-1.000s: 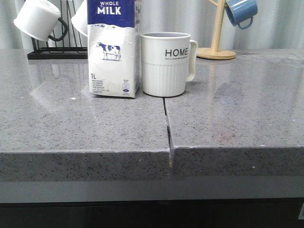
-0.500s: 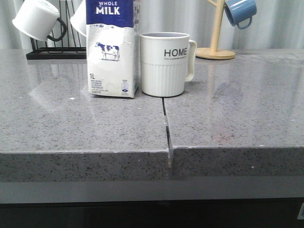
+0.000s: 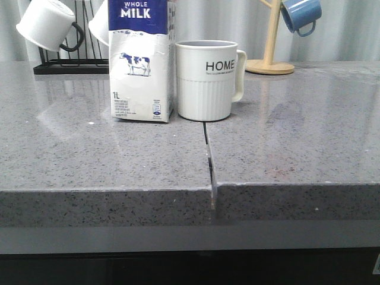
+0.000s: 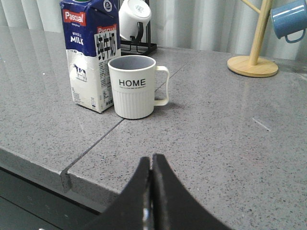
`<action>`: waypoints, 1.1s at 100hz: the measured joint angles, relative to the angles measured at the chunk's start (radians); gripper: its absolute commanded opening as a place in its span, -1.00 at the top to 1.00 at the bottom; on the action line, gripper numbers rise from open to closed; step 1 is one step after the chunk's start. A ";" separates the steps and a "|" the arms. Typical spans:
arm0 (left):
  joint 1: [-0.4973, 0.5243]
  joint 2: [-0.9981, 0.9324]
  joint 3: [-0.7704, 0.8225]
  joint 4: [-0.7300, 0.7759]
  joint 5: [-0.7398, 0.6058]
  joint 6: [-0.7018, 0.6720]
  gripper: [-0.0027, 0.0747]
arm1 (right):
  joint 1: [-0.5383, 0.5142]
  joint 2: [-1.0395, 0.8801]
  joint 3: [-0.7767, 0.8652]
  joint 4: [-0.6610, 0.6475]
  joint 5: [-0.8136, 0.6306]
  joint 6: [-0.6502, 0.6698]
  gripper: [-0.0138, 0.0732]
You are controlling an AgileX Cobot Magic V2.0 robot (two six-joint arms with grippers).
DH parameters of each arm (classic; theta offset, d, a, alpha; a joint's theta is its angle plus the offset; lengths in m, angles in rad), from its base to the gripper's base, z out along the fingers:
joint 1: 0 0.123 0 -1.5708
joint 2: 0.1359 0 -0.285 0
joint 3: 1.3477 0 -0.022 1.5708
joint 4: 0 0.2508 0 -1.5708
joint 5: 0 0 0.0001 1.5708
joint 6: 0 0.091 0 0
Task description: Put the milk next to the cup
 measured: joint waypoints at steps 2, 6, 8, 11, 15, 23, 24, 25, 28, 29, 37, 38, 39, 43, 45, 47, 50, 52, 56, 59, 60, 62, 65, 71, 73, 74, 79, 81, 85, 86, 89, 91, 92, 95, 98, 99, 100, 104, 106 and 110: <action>0.000 0.000 0.000 0.000 0.000 0.000 0.99 | 0.000 0.000 0.000 0.000 0.000 0.000 0.84; 0.000 0.000 0.000 0.000 0.000 0.000 0.98 | 0.000 0.000 0.000 0.000 0.000 0.000 0.84; 0.000 0.000 0.000 0.000 0.000 0.000 0.98 | 0.000 0.000 0.000 0.000 0.000 0.000 0.84; 0.000 0.000 0.000 0.000 0.000 0.000 0.99 | 0.000 0.000 0.000 0.000 0.000 0.000 0.84; 0.000 0.000 0.000 0.000 0.000 0.000 0.98 | 0.000 0.000 0.000 0.000 0.000 0.000 0.84; 0.000 0.000 0.000 0.000 0.000 0.000 0.98 | 0.000 0.000 0.000 0.000 0.000 0.000 0.84; 0.000 0.000 0.000 0.000 0.000 0.000 0.99 | 0.000 0.000 0.000 0.000 0.000 0.000 0.84; 0.000 0.000 0.000 0.000 0.000 0.000 0.99 | 0.000 0.000 0.000 0.000 0.000 0.000 0.84; 0.000 0.000 0.000 0.000 0.000 0.000 0.99 | 0.000 0.000 0.000 0.000 0.000 0.000 0.84; 0.000 0.000 0.000 0.000 0.000 0.000 0.99 | 0.000 0.000 0.000 0.000 0.000 0.000 0.84; 0.000 0.000 0.000 0.000 0.000 0.000 0.98 | 0.000 0.000 0.000 0.000 0.000 0.000 0.84; 0.000 0.000 0.000 0.000 0.000 0.000 0.99 | 0.000 0.000 0.000 0.000 0.000 0.000 0.84; 0.000 0.000 0.000 0.000 0.000 0.000 0.99 | 0.000 0.000 0.000 0.000 0.000 0.000 0.84; 0.000 0.000 0.000 0.000 0.000 0.000 0.98 | 0.000 0.000 0.000 0.000 0.000 0.000 0.84; 0.000 0.000 0.000 0.000 0.000 0.000 0.99 | 0.000 0.000 0.000 0.000 -0.002 0.000 0.84; 0.000 0.000 0.000 0.000 0.000 0.000 0.99 | 0.000 0.000 0.000 0.000 -0.002 0.000 0.84; 0.000 0.000 0.000 0.000 0.000 0.000 0.99 | 0.000 0.000 0.000 0.000 -0.002 0.000 0.84; 0.000 0.000 0.000 0.000 0.000 0.000 0.99 | 0.000 0.000 0.000 0.000 -0.002 0.000 0.84; 0.000 0.000 0.000 0.000 0.000 0.000 0.99 | 0.000 0.000 0.000 0.000 -0.002 0.000 0.84; 0.000 0.000 0.000 0.000 -0.002 0.000 0.99 | 0.000 0.000 0.000 0.000 -0.002 0.000 0.84; 0.000 0.000 0.000 0.000 -0.002 0.000 0.99 | 0.000 0.000 0.000 0.000 -0.002 0.000 0.84; 0.000 0.000 0.000 0.000 -0.002 0.000 0.98 | 0.000 0.000 0.000 0.000 -0.002 0.000 0.84; 0.000 0.000 0.000 0.000 -0.002 0.000 0.99 | 0.000 0.000 0.000 0.000 -0.002 0.000 0.84; 0.000 0.000 0.000 0.000 -0.002 0.000 0.98 | 0.000 0.000 0.000 0.000 -0.002 0.000 0.84; 0.000 0.000 0.000 0.000 -0.002 0.000 0.98 | 0.000 0.000 0.001 0.000 -0.004 0.000 0.84; 0.000 0.000 0.000 0.000 -0.002 0.000 0.99 | 0.000 0.000 0.002 0.000 -0.005 0.000 0.84; 0.000 0.000 0.000 0.000 -0.002 0.000 0.99 | -0.004 0.000 0.006 0.000 -0.012 0.000 0.84; 0.000 0.000 0.000 0.000 -0.002 0.000 0.99 | -0.007 0.000 0.011 0.000 -0.020 0.000 0.84; 0.000 0.000 0.000 0.000 -0.002 0.000 0.98 | -0.019 0.000 0.022 0.000 -0.046 0.000 0.84; 0.000 0.000 0.000 0.000 -0.002 0.000 0.99 | -0.022 0.000 0.024 0.000 -0.051 0.000 0.84; 0.000 0.000 0.000 0.000 -0.002 0.000 0.99 | -0.040 0.000 0.037 0.000 -0.075 0.000 0.84; 0.000 0.000 0.000 0.000 -0.002 0.000 0.98 | -0.054 0.000 0.047 0.000 -0.098 0.000 0.84; 0.000 0.000 0.000 0.000 -0.002 0.000 0.98 | -0.059 0.000 0.051 0.000 -0.114 0.000 0.84; 0.000 0.000 0.000 0.000 -0.002 0.000 0.98 | -0.080 0.000 0.067 0.000 -0.148 0.002 0.84; 0.000 0.000 0.000 0.000 -0.002 0.000 0.99 | -0.111 0.000 0.090 0.000 -0.183 0.002 0.84; 0.000 0.000 0.000 0.000 -0.002 0.000 0.98 | -0.118 0.000 0.095 0.000 -0.200 0.002 0.84; 0.000 0.000 0.000 0.000 -0.002 0.000 0.98 | -0.131 0.000 0.100 0.000 -0.208 0.002 0.84; 0.000 0.000 0.000 0.000 -0.002 0.000 0.98 | -0.168 0.000 0.130 0.000 -0.255 0.002 0.84; 0.000 0.000 0.000 0.000 -0.002 0.000 0.98 | -0.192 0.000 0.146 0.000 -0.275 0.002 0.84; 0.000 0.000 0.000 0.000 -0.002 0.000 0.99 | -0.240 0.000 0.175 0.000 -0.303 0.002 0.84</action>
